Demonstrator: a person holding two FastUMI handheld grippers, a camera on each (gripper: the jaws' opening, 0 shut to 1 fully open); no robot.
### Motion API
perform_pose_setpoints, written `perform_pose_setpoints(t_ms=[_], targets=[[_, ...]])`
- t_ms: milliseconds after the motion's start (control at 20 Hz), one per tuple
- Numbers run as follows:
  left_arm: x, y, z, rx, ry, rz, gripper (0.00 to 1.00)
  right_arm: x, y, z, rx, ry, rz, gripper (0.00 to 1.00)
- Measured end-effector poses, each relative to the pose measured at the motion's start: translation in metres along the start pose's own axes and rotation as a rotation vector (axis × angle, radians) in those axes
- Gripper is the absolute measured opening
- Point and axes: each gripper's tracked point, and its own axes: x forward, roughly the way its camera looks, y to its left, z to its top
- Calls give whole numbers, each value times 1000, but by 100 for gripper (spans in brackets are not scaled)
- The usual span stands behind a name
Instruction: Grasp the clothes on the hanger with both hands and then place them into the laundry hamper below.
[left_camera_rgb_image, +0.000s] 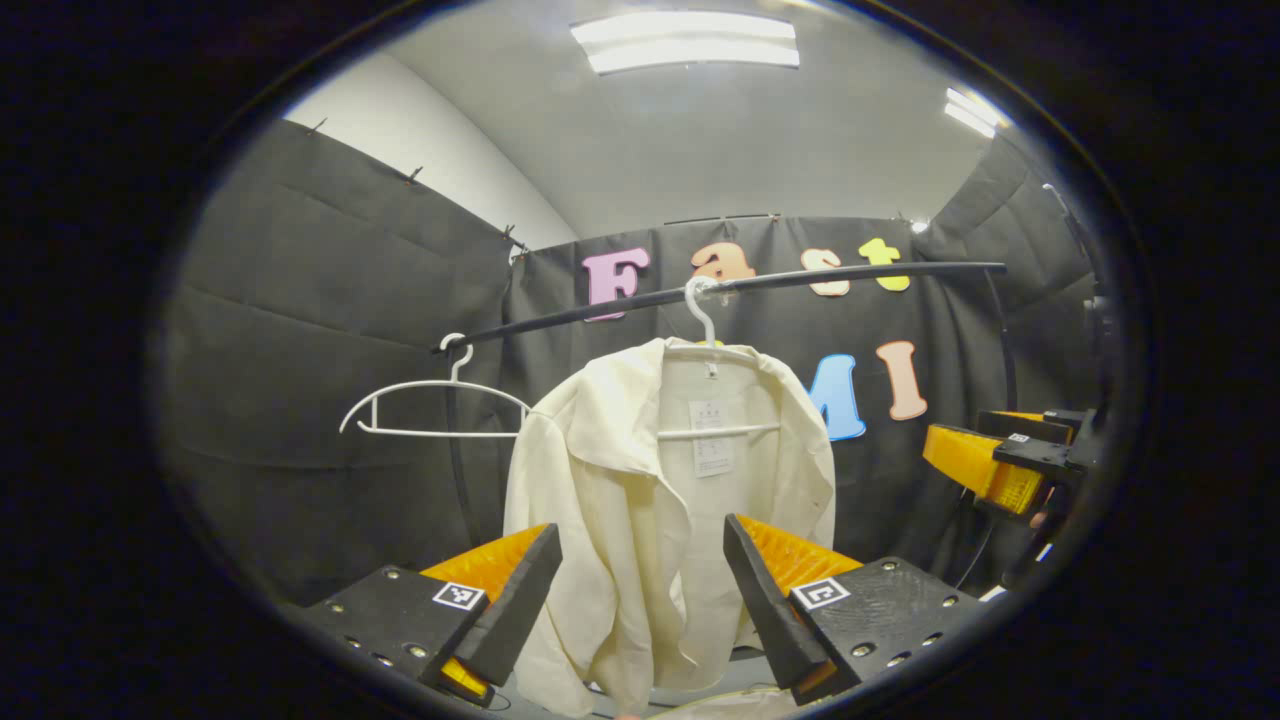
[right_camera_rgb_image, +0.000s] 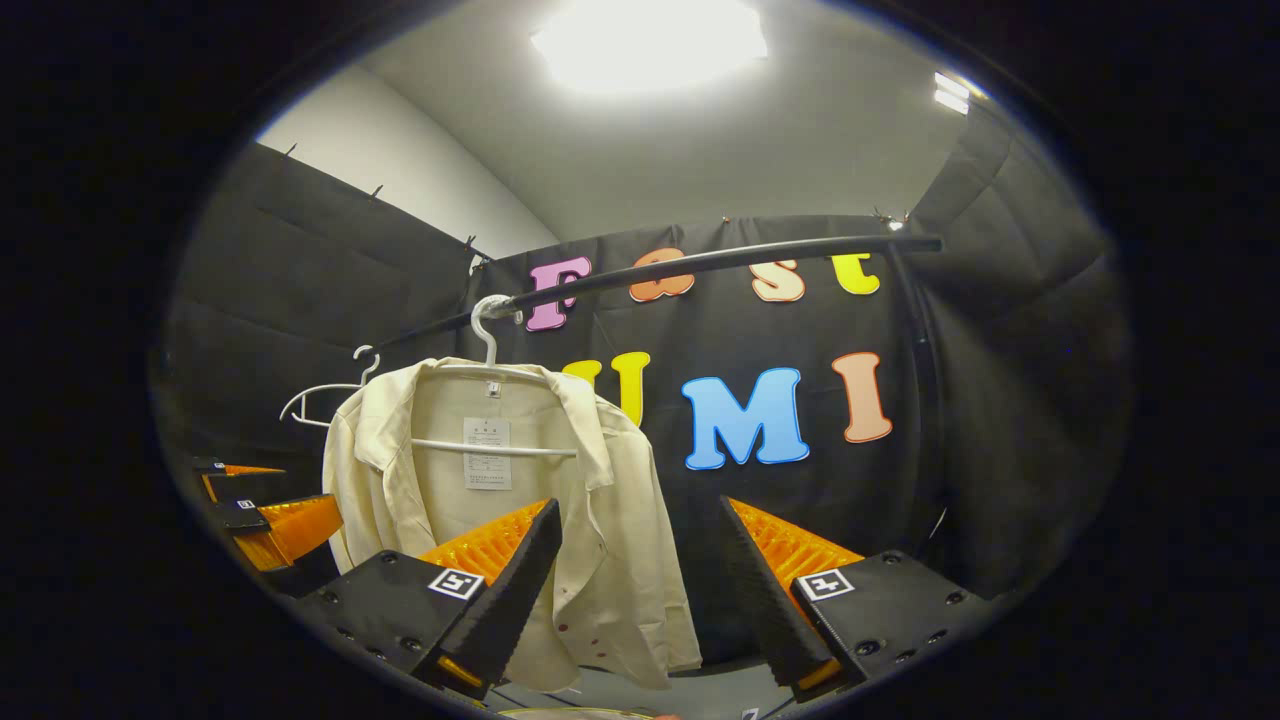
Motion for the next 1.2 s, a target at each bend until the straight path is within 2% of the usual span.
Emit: perform_pose_setpoints(t_ms=[300, 500, 850, 1200], targets=[[41, -11, -7, 1, 20, 40, 94, 46, 13, -14, 14, 22, 79, 97], [65, -16, -13, 4, 32, 64, 96, 74, 22, -19, 17, 21, 120, 98], [103, -9, -27, -17, 52, 133, 94, 122, 35, -34, 30, 29, 182, 98], [134, -4, -22, 3, 31, 200, 96, 166, 49, -59, 52, 67, 206, 98]])
